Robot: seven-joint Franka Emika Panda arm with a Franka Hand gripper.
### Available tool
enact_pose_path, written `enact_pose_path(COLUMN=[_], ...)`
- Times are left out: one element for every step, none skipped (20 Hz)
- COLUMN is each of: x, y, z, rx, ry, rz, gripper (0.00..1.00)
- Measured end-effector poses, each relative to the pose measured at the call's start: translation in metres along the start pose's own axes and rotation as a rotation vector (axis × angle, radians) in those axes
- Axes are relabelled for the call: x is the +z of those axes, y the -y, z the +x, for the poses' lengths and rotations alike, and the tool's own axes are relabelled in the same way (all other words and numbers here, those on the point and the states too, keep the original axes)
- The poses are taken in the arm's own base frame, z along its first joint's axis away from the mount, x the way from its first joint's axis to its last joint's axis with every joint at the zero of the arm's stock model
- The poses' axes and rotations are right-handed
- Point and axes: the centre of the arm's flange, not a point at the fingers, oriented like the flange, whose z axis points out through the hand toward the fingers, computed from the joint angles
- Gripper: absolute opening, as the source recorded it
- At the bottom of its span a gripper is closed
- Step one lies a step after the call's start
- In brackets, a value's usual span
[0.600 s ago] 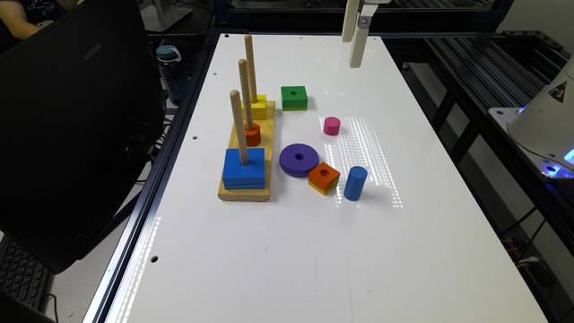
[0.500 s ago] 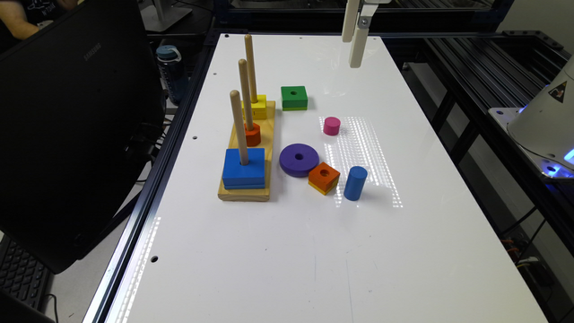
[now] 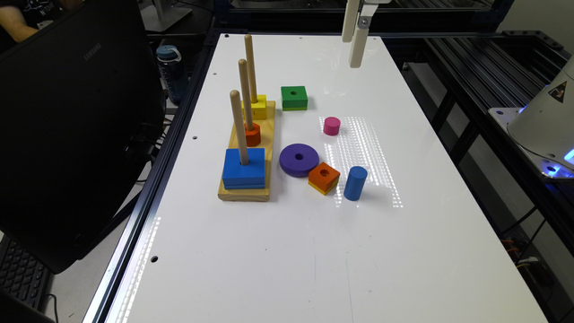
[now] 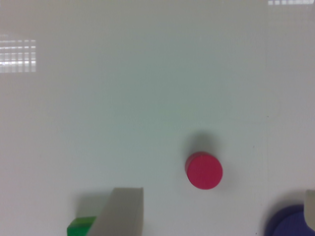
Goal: Pick up green block.
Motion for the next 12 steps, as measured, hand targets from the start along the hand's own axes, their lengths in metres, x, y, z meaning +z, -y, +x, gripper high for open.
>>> enact_pose_path(x=[0.0000, 0.0000, 0.0000, 0.0000, 0.0000, 0.0000, 0.0000, 0.0000, -0.0001, -0.0001, -0.0001, -0.0002], y=[0.0000, 0.0000, -0.0001, -0.0002, -0.0005, -0.0010, -0.0022, -0.0034, -0.0046, -0.0055, -0.0064, -0.0069], z=[0.0000, 0.0000, 0.0000, 0.0002, 0.0004, 0.0009, 0.0018, 0.0029, 0.0039, 0.0046, 0.0053, 0.0058], rx=[0.000, 0.000, 0.000, 0.001, 0.001, 0.002, 0.003, 0.004, 0.005, 0.006, 0.007, 0.008], ry=[0.000, 0.000, 0.000, 0.000, 0.000, 0.000, 0.000, 0.000, -0.001, -0.001, -0.001, -0.001], rz=[0.000, 0.000, 0.000, 0.000, 0.000, 0.000, 0.000, 0.000, 0.000, 0.000, 0.000, 0.000], gripper=[1.00, 1.00, 1.00, 1.00, 1.00, 1.00, 1.00, 1.00, 1.00, 1.00, 1.00, 1.00])
